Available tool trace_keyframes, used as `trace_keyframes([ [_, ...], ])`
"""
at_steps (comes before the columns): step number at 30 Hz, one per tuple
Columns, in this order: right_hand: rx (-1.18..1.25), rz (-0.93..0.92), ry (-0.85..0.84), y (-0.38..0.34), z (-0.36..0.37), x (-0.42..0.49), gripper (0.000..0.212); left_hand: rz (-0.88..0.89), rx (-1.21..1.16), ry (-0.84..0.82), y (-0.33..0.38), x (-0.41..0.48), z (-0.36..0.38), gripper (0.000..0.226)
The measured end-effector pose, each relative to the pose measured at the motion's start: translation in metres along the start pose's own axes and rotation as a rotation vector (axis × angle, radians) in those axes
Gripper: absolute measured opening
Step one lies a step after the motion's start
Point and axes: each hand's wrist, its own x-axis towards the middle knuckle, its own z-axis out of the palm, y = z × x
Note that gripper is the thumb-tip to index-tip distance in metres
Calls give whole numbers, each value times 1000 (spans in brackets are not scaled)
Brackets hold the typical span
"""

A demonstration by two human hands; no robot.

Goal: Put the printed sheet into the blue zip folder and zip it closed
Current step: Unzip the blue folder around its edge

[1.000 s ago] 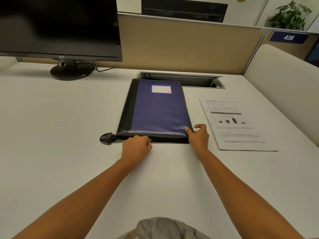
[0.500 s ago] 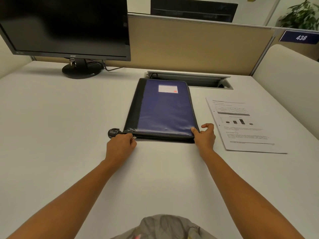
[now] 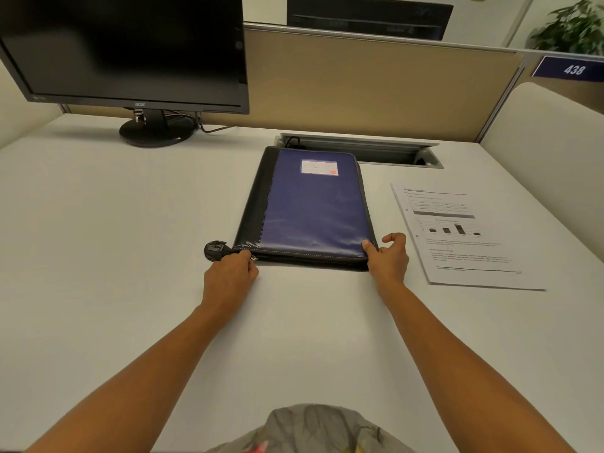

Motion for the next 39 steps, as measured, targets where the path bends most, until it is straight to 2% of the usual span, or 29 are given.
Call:
trace_keyframes([
  [10, 24, -8, 12, 3, 1, 0, 40, -45, -25, 45, 0, -1, 3, 21],
  [20, 48, -14, -72, 7, -2, -1, 38, -149, -137, 140, 2, -5, 6, 19],
  [25, 51, -26, -59, 7, -1, -1, 38, -165, -97, 75, 8, -6, 5, 27],
  [29, 0, -81, 52, 6, 1, -10, 36, -125, -184, 46, 15, -10, 3, 31],
  [32, -89, -194, 212, 4, 7, -27, 24, -87, -199, 10, 18, -15, 0, 43],
  [34, -148, -290, 250, 3, 10, -37, 19, -74, -206, -6, 22, -18, 0, 42],
  [36, -177, -389, 170, 2, 13, -48, 18, -55, -208, -18, 27, -21, 3, 34],
  [39, -146, -438, -133, -1, 24, -68, 21, -8, -204, -29, 38, -28, 6, 26],
])
